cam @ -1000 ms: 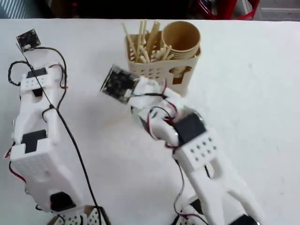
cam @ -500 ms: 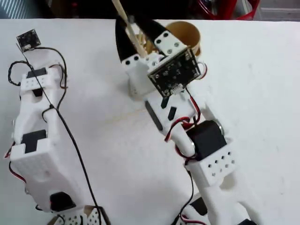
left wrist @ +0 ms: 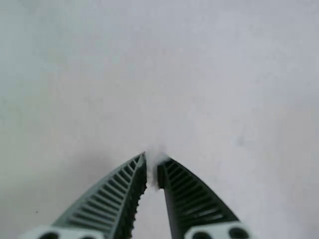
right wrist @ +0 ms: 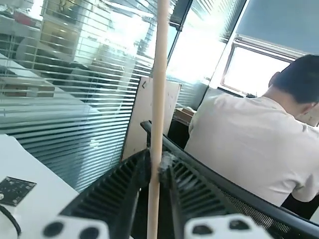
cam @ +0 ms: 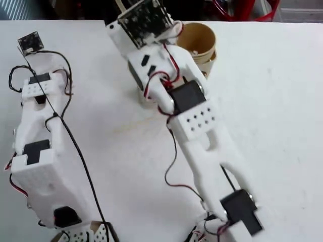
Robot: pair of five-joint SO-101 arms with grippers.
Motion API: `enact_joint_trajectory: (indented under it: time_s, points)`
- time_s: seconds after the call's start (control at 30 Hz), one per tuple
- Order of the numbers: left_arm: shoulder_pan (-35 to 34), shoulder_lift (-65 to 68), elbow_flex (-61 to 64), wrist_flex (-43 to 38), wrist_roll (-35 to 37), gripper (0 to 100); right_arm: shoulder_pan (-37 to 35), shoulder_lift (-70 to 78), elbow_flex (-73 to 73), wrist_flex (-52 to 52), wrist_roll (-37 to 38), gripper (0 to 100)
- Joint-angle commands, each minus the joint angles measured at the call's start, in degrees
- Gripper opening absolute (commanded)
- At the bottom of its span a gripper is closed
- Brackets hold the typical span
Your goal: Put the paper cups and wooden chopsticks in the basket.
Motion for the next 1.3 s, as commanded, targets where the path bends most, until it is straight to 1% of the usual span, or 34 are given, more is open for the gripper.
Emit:
enact_joint_trajectory:
  time_s: [0.0,0.13,0.23,0.37,0.43,0.63,0.7,0.77,0.87,0.9,0.97,1.07,1.13,1.2,1.27]
  points:
    - [0.66,-0.57,-2.37,-0.97,0.09,6,2.24,3.47,-5.01,-1.27,0.97,1.8]
    - [0.66,-0.57,-2.37,-0.97,0.09,6,2.51,5.93,-5.10,-1.19,1.14,1.8]
    - [0.66,-0.57,-2.37,-0.97,0.09,6,2.33,5.85,-5.54,0.84,1.14,2.0]
    - [0.66,-0.57,-2.37,-0.97,0.09,6,2.51,5.85,-5.54,1.98,1.14,10.3]
    - [0.66,-0.57,-2.29,-0.97,0.09,6,2.42,5.76,-5.63,3.12,1.05,12.5]
    - [0.66,-0.57,-2.29,-0.97,0.09,6,2.42,5.67,-7.12,4.97,1.14,10.4]
    - [0.66,-0.57,-2.29,-0.97,0.09,6,2.33,4.70,-7.12,7.25,1.23,10.1]
    - [0.66,-0.57,-2.29,-0.97,0.09,6,2.33,2.24,-7.12,13.58,1.23,7.5]
    - [0.66,-1.01,-2.11,-0.35,0.00,6,2.33,-3.56,-6.86,27.56,1.23,1.2]
    - [0.75,-1.10,-2.37,0.79,-0.79,6,2.51,-5.67,-6.68,33.10,1.23,1.7]
    - [1.71,-1.10,-3.52,4.22,-4.84,6,2.86,-9.01,-6.68,44.53,1.23,2.6]
    - [4.62,-1.10,-8.00,13.01,-11.69,6,4.18,-13.32,-5.36,61.32,1.23,2.6]
    - [6.55,-1.10,-11.96,19.96,-15.38,6,6.29,-16.04,-3.25,70.20,1.23,1.8]
    - [8.57,-1.10,-16.44,27.69,-19.34,6,10.33,-19.47,1.58,75.65,1.23,1.7]
    - [10.86,-0.84,-20.22,35.69,-25.49,6,15.43,-24.40,9.67,76.44,1.23,1.8]
